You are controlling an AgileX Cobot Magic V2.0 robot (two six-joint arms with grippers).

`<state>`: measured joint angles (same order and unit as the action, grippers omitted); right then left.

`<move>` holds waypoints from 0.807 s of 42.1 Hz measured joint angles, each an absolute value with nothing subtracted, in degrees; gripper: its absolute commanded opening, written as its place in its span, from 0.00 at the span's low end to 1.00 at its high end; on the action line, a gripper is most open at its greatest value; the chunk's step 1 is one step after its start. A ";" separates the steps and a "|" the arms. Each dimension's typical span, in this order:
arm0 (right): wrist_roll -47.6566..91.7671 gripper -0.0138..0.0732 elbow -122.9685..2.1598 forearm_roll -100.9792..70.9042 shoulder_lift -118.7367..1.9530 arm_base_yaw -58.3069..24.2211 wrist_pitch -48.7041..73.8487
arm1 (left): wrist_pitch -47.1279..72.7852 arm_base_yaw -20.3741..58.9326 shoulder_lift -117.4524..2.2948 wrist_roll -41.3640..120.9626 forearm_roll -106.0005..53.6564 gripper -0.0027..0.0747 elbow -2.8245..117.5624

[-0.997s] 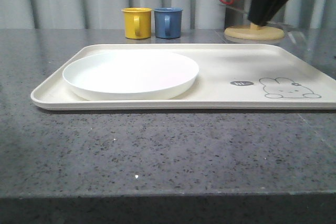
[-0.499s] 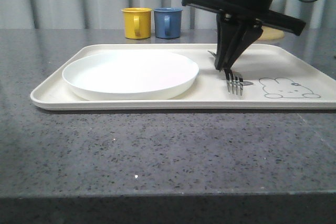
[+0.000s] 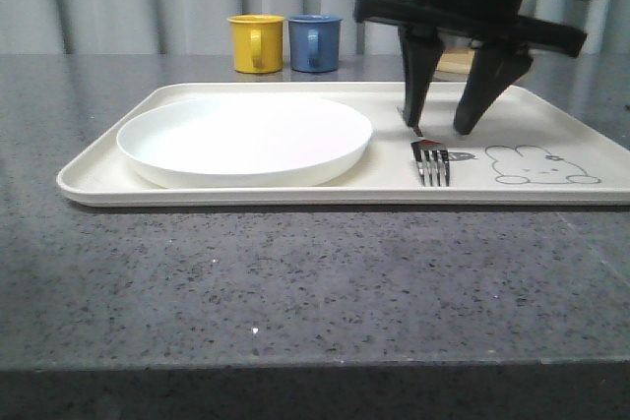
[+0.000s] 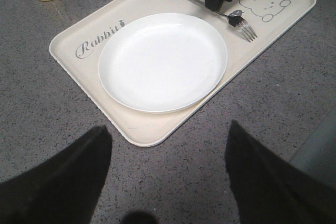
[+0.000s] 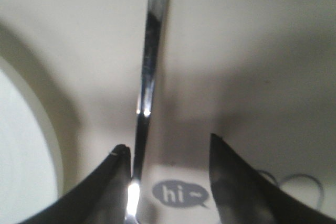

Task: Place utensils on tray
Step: 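Lower the fork onto the tray beside the plate and open the right gripper, then grasp the silver chopsticks with the right gripper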

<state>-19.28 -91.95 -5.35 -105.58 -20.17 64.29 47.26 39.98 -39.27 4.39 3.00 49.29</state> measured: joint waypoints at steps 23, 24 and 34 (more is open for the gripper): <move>-5.09 0.62 -79.58 5.14 -85.37 -2.31 70.90 | 47.26 39.98 -39.27 4.39 3.00 0.63 49.29; -4.05 0.62 -79.04 4.84 -85.37 -1.07 70.90 | 47.26 39.98 -39.27 4.39 3.00 0.63 49.29; 1.58 0.62 -77.72 0.42 -87.86 7.58 69.18 | 47.26 39.98 -39.27 4.39 3.00 0.63 49.29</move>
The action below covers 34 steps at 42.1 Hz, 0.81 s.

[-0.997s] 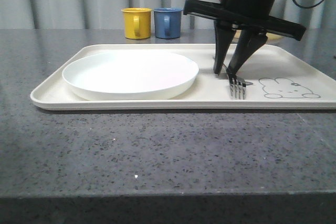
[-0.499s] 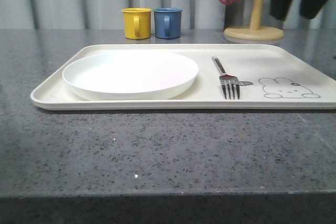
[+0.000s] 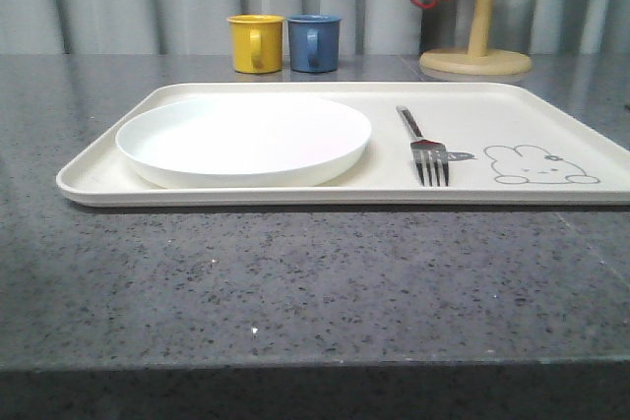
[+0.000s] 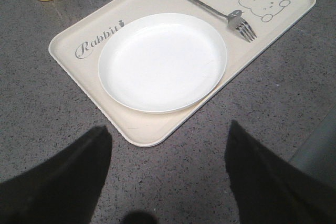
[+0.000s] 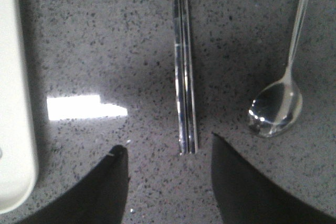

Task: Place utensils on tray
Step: 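Grasp the silver chopsticks with the right gripper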

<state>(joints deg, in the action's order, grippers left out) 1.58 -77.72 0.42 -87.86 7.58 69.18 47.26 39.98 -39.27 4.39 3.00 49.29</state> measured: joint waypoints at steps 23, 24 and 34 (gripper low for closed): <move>2.58 0.61 -77.72 0.74 -98.41 8.26 63.24 | 47.26 39.98 -39.27 4.39 3.00 0.63 49.29; 2.72 0.61 -77.72 0.74 -98.66 8.26 63.12 | 47.26 39.98 -39.27 4.39 3.00 0.63 49.29; 2.81 0.55 -77.72 0.75 -99.17 8.26 63.12 | 47.26 39.98 -39.27 4.39 3.00 0.63 49.29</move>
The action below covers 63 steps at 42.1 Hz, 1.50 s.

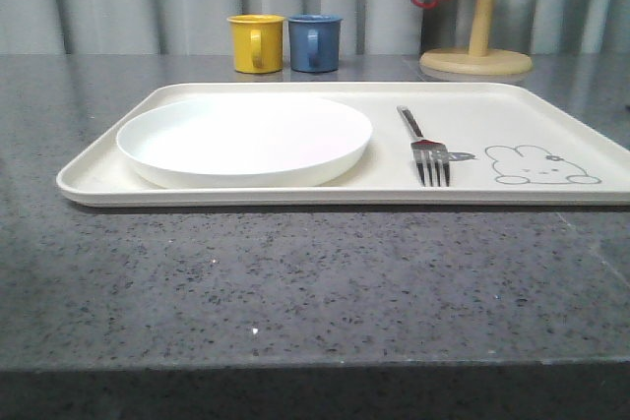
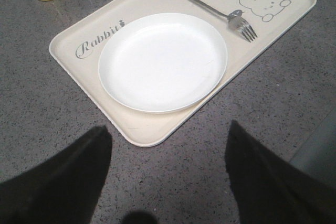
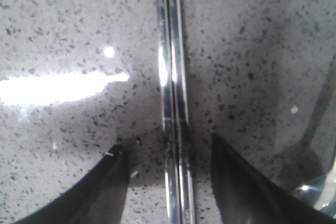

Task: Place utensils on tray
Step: 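Grasp the silver chopsticks with the right gripper, then lower the chopsticks onto the tray beside the fork and release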

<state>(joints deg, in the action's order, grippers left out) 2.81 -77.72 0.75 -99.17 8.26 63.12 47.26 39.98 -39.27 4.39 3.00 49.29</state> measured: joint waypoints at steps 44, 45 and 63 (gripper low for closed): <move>-7.87 0.16 -85.96 -16.25 -101.96 -11.26 70.04 | 47.26 39.98 -39.27 4.39 3.00 0.63 49.29; -8.58 0.17 -85.96 -16.25 -102.33 -11.42 70.04 | 47.26 39.98 -39.27 4.39 3.00 0.63 49.29; -12.48 0.56 -85.96 -16.25 -103.64 -12.79 69.80 | 47.26 39.98 -39.27 4.39 3.00 0.63 49.29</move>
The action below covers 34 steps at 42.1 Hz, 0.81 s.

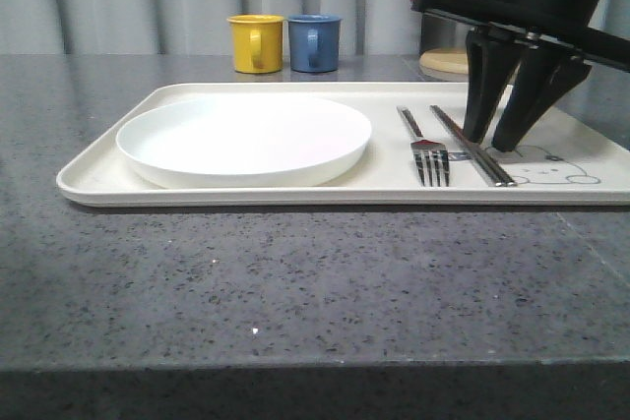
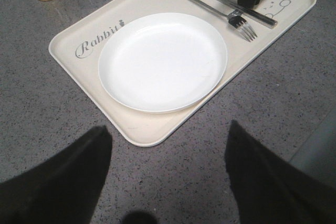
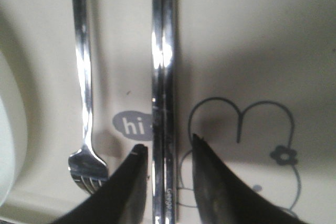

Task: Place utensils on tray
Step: 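Lower the chopsticks onto the tray beside the fork and release, then grasp the silver spoon with the right gripper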

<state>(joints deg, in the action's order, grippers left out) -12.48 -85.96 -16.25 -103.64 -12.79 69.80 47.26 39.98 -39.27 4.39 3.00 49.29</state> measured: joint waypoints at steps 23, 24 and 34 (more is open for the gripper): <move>-5.96 0.55 -87.04 2.51 -88.61 -5.24 70.99 | 47.26 39.98 -39.27 4.39 3.00 0.63 49.29; -5.79 0.55 -87.04 2.91 -88.49 -3.55 70.99 | 47.26 39.98 -39.27 4.39 3.00 0.63 49.29; -4.08 0.55 -87.04 3.75 -90.60 9.16 70.99 | 47.26 39.98 -39.27 4.39 3.00 0.63 49.29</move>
<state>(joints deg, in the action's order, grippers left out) -4.08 -87.04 3.75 -90.60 9.16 70.99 47.26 39.98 -39.27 4.39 3.00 49.29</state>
